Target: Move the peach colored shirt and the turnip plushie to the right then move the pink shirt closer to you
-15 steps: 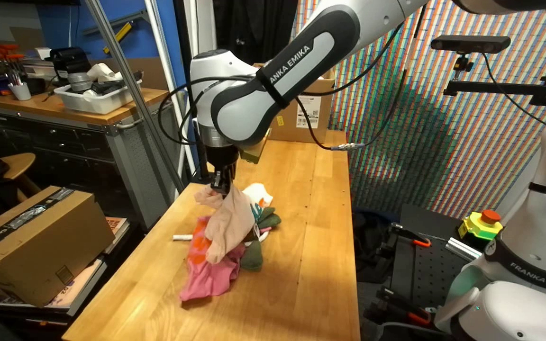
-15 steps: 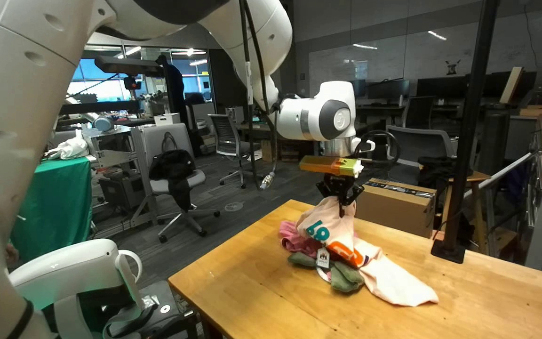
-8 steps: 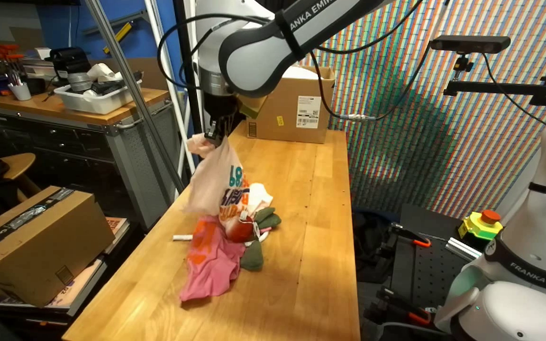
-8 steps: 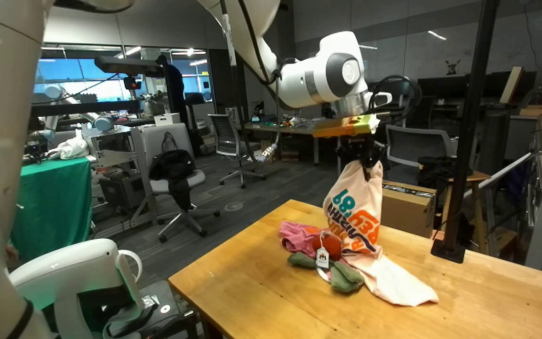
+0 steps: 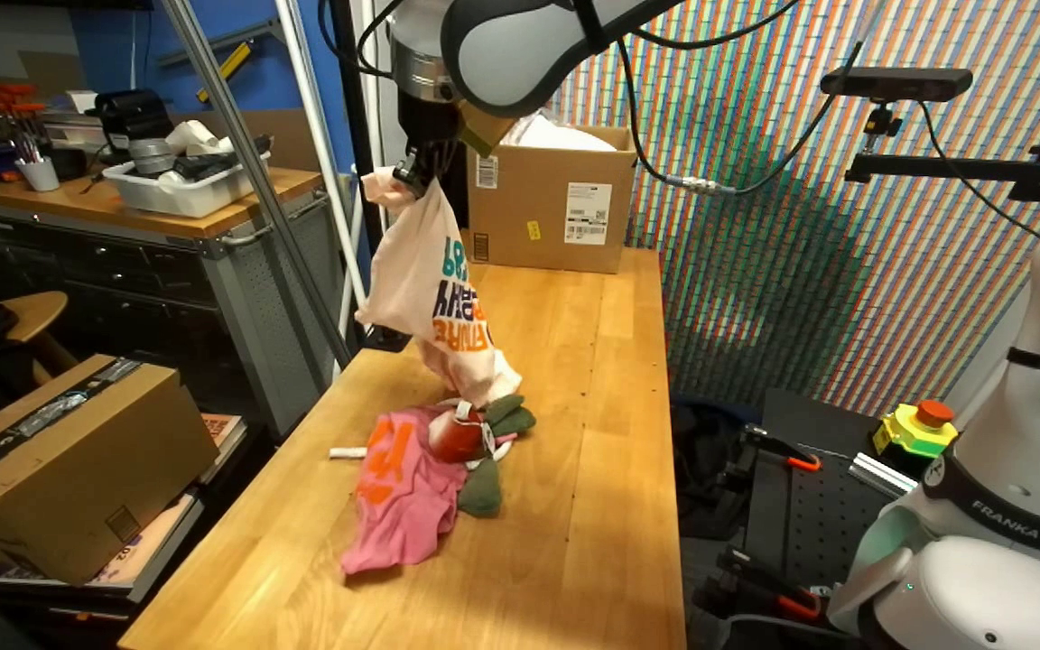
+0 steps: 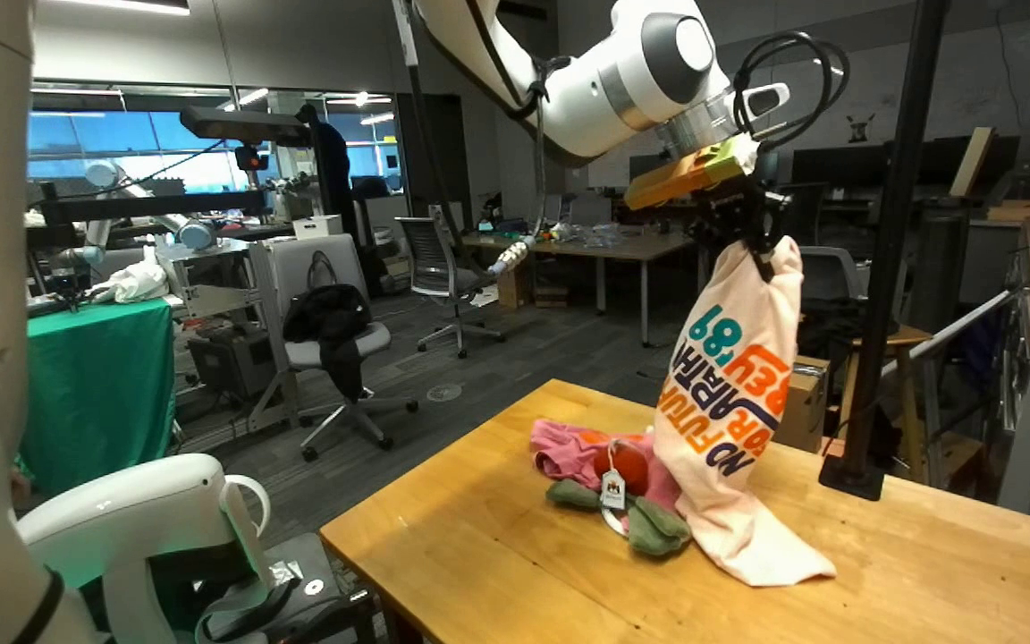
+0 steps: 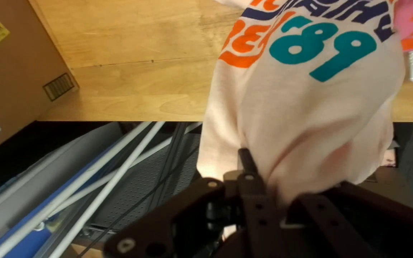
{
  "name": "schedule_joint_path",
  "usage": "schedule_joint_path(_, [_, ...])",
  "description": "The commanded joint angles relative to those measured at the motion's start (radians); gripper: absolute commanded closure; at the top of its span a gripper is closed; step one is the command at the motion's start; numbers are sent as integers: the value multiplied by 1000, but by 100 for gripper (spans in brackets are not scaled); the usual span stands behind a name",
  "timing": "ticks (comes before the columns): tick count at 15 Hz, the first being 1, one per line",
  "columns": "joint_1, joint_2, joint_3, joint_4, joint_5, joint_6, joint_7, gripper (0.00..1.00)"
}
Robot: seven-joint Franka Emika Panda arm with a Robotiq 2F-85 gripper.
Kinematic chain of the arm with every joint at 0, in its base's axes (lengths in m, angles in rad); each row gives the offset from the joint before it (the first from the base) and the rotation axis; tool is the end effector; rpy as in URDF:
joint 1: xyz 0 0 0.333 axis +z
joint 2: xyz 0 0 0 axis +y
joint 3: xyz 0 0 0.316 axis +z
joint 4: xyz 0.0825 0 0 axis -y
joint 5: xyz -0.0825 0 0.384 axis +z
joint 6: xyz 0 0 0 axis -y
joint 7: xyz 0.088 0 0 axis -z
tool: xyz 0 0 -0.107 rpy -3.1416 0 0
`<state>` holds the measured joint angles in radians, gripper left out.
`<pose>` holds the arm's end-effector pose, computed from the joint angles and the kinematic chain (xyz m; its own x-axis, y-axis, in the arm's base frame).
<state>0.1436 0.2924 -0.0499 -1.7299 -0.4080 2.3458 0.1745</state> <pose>0.6669 0.0598 0.4464 0.9233 0.2080 0.3228 0.1007 -0.9424 0.3190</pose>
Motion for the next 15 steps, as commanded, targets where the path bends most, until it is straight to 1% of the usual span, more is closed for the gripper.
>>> schedule_joint_path(1, [-9, -13, -52, 11, -110, 21, 113, 97])
schedule_joint_path(3, [-27, -12, -84, 10, -157, 28, 162, 97])
schedule_joint_path(5, [-55, -11, -110, 11, -168, 31, 197, 97])
schedule_joint_path(12, [-179, 26, -201, 43, -126, 71, 288, 97])
schedule_joint_path(15, [-216, 59, -237, 61, -117, 79, 336, 97])
